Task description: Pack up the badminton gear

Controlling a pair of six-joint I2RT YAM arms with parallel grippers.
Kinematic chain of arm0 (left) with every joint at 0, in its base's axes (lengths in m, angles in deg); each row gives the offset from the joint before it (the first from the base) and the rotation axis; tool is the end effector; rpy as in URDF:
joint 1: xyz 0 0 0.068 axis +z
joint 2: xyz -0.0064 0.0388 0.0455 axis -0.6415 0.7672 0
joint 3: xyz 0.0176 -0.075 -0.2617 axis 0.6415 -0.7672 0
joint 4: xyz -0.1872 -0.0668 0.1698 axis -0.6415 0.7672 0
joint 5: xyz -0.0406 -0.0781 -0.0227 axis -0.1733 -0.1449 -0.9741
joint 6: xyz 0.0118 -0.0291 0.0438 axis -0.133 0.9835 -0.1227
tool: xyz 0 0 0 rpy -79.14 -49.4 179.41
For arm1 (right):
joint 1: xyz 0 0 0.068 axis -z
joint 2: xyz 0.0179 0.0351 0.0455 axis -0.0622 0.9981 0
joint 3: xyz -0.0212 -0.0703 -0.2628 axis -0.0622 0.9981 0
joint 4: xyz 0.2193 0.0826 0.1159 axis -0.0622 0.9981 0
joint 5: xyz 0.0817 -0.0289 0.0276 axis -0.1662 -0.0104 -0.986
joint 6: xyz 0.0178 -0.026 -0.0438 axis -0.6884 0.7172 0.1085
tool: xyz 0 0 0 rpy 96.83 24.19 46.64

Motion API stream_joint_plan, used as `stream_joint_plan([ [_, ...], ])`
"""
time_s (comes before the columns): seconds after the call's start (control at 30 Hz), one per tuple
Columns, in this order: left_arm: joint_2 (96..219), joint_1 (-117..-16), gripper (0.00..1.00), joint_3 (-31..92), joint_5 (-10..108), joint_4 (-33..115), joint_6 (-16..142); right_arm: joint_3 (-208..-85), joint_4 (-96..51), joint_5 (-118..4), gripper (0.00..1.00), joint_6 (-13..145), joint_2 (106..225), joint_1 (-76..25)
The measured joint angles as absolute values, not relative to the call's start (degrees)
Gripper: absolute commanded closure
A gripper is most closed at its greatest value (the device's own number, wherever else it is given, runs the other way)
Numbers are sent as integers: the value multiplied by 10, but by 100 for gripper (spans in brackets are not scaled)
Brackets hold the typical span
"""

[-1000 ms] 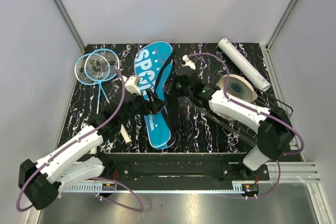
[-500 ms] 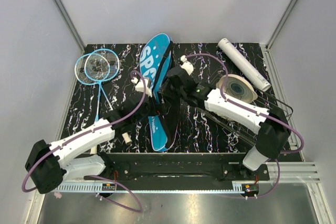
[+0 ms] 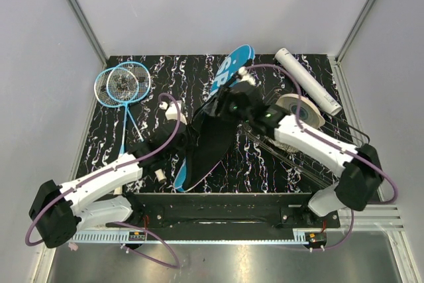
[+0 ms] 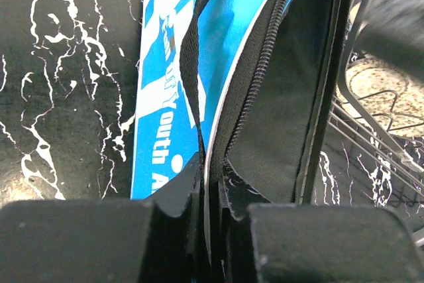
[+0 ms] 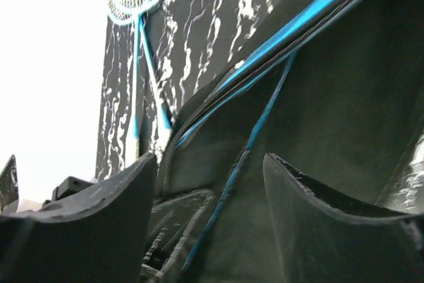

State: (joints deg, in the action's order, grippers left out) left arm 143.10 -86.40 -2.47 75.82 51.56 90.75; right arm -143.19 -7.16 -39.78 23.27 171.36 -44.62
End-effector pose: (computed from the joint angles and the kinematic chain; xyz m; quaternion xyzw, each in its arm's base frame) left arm 0.1689 -0.1615 0.2547 -0.0297 0.8587 -0.2330 0.4556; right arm 0.2391 0.2583 0.3180 0.0526 0.8650 0.3247 0.3789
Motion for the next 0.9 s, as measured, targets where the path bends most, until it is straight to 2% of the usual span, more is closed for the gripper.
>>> stream_joint_plan([
  [0.03,1427,-863,100,-25,760,522,909,-1420,-79,-431,10,254,1698,-422],
  [0.13,1416,-860,100,-26,763,536,915,-1397,-84,-487,0,321,1656,-350],
  [0.33,1399,-845,100,-26,754,542,938,-1439,-31,-535,0,439,1651,-286],
  [0.63,1352,-802,100,-47,705,541,994,-1497,-12,-563,0,462,1803,-224],
  [0.67,1349,-798,100,-49,699,539,999,-1498,-12,-566,1,462,1815,-220],
  [0.8,1339,-780,100,-66,673,520,1024,-1511,-18,-596,15,454,1854,-214],
  [0.87,1338,-773,100,-78,658,506,1035,-1511,-34,-620,19,444,1865,-214],
  [0.9,1338,-772,100,-82,652,500,1039,-1511,-41,-628,25,441,1869,-215],
])
